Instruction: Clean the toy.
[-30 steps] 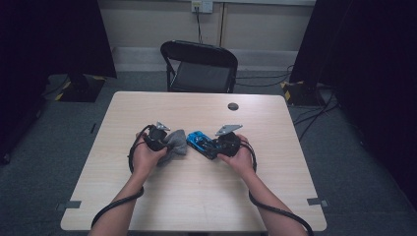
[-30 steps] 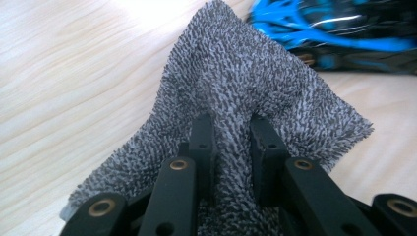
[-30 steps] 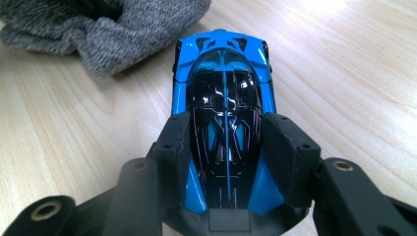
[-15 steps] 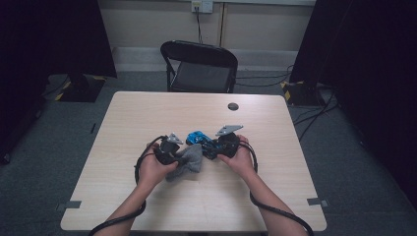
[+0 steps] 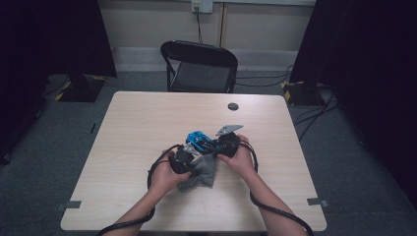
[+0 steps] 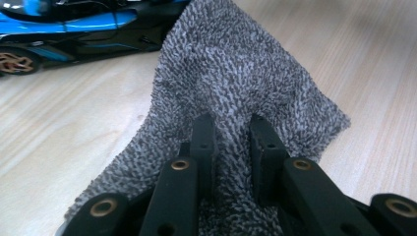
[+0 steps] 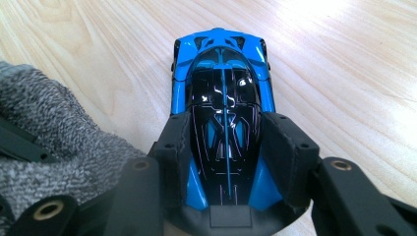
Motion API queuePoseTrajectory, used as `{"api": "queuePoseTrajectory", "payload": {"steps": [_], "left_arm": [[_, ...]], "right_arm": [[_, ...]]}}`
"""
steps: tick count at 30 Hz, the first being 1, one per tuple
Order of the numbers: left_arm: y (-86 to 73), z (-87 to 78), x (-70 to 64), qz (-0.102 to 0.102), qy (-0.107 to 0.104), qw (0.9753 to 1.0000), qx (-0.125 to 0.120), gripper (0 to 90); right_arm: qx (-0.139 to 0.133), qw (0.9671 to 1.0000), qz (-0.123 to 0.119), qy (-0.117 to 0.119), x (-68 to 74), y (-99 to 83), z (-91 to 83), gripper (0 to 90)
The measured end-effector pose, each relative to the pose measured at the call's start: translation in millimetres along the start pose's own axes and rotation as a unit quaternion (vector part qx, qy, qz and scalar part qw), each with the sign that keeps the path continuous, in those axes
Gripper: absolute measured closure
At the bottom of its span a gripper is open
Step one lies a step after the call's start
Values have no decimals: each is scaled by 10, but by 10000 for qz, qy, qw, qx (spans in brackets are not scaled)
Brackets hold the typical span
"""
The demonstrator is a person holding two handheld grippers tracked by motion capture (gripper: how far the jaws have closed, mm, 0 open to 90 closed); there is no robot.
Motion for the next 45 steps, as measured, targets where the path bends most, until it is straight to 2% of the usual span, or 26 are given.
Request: {"api": "queuePoseTrajectory", "payload": {"steps": [1, 3, 4, 6, 7, 8, 9, 11, 14, 15, 19, 25, 29, 36, 40, 45], "left_arm": [[6, -6, -27, 29, -79, 10000, 4, 760], [12, -9, -101, -42, -281, 9996, -5, 761], [5, -9, -123, 29, -298, 9995, 38, 761], [-4, 2, -135, 108, -293, 9995, 79, 758], [-5, 10, -120, 62, -280, 9996, 60, 757], [3, 16, -111, -32, -223, 9997, 17, 757], [6, 8, -84, 45, -161, 9999, 40, 756], [11, -4, -83, 27, -142, 9999, 40, 754], [-3, -23, -64, 107, -58, 9999, 89, 749], [-7, -28, -51, 39, -51, 10000, 53, 747], [-34, -71, 26, -32, 67, 10000, 55, 745], [-58, -134, 192, -101, 405, 9991, 96, 740], [-67, -167, 306, -229, 626, 9978, 64, 740], [-73, -194, 490, -423, 752, 9963, -7, 742], [-60, -215, 623, -477, 899, 9948, 34, 742], [-44, -254, 812, -687, 1063, 9920, 8, 742]], "right_arm": [[1, 10000, 3, 8, -1, -1, -3, 552], [-14, 10000, 37, 22, -7, -6, -12, 571], [-9, 10000, 64, 31, -10, -10, -19, 586], [-23, 9999, 79, 60, -15, -20, -29, 630], [-45, 9999, 77, 85, -18, -26, -34, 645], [-70, 9999, 92, 101, -19, -29, -37, 646], [-68, 9999, 78, 96, -18, -29, -38, 646], [-19, 10000, 28, 50, -10, -23, -35, 646], [14, 10000, 0, 55, -7, -19, -32, 646], [18, 10000, 8, 64, -9, -19, -33, 646], [53, 10000, -21, 76, -10, -19, -39, 647], [80, 9999, -79, 22, 2, -19, -41, 648], [54, 9999, -95, -1, 4, -23, -46, 648], [69, 9999, -93, 13, 2, -31, -60, 647], [86, 9999, -95, 14, 2, -32, -64, 647], [89, 9999, -94, 24, 1, -31, -63, 647]]}}
Point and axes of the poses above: each handheld gripper's, and its own axes: z roughly forward along the jaws, y roughly out of its top, x roughly to its left, the point moved 8 cm from there along z, roughly forward along the jaws, and after that the axes turned 12 degrees about -x, right-handed, at the moved point
